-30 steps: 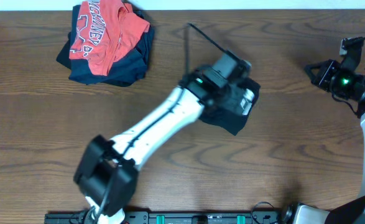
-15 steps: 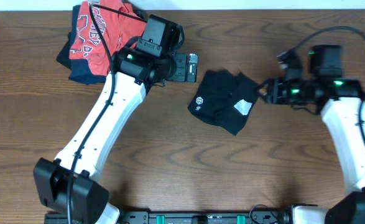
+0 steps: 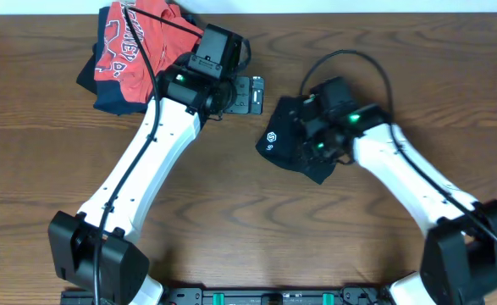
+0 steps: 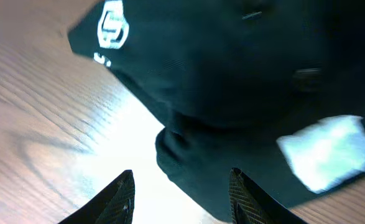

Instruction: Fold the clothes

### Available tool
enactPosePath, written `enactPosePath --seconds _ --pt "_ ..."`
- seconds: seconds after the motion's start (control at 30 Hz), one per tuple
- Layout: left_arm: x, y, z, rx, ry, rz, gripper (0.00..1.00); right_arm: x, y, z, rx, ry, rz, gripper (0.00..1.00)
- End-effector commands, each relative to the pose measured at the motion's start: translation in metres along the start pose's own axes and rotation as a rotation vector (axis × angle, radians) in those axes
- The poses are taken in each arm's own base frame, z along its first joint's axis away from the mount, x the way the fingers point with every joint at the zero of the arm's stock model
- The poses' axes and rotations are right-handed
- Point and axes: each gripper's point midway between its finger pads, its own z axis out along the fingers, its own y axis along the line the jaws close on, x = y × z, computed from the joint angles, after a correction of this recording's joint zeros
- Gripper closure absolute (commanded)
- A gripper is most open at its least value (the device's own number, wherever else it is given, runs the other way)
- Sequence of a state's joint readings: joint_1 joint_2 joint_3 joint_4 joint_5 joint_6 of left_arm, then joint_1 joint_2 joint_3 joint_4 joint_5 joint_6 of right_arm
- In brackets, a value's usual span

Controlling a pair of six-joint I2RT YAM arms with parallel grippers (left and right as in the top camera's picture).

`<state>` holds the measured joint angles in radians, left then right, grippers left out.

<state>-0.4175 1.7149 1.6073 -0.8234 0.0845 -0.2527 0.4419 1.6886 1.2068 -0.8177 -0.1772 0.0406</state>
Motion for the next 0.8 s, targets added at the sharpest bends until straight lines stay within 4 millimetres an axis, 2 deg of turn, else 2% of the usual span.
enactPosePath --seconds 0.0,0.13,0.3,0.4,0.47,0.67,0.77 --pt "0.0 0.02 0.005 -0.049 0.01 -0.052 0.02 0.01 0.003 0.017 0.08 0.054 -0.067 0.53" --pt "-0.001 0.039 0.005 -0.073 0.015 -0.112 0.02 0.017 0.008 0.028 0.139 0.089 -0.092 0.53" --pt "0.005 0.055 0.01 -0.097 0.033 -0.159 0.02 0.017 -0.016 0.031 0.327 0.083 -0.035 0.59" --pt "0.007 0.056 0.012 -0.099 0.04 -0.16 0.02 0.012 -0.034 0.025 0.445 0.05 -0.001 0.6" --pt "0.007 0.056 0.012 -0.099 0.04 -0.16 0.02 0.009 -0.037 0.023 0.464 0.032 -0.002 0.59" --pt "0.008 0.056 0.012 -0.1 0.041 -0.16 0.02 0.003 -0.032 0.028 0.45 0.01 -0.01 0.54" --pt "0.009 0.057 0.012 -0.101 0.046 -0.16 0.02 0.005 -0.03 0.036 0.439 0.024 -0.014 0.57"
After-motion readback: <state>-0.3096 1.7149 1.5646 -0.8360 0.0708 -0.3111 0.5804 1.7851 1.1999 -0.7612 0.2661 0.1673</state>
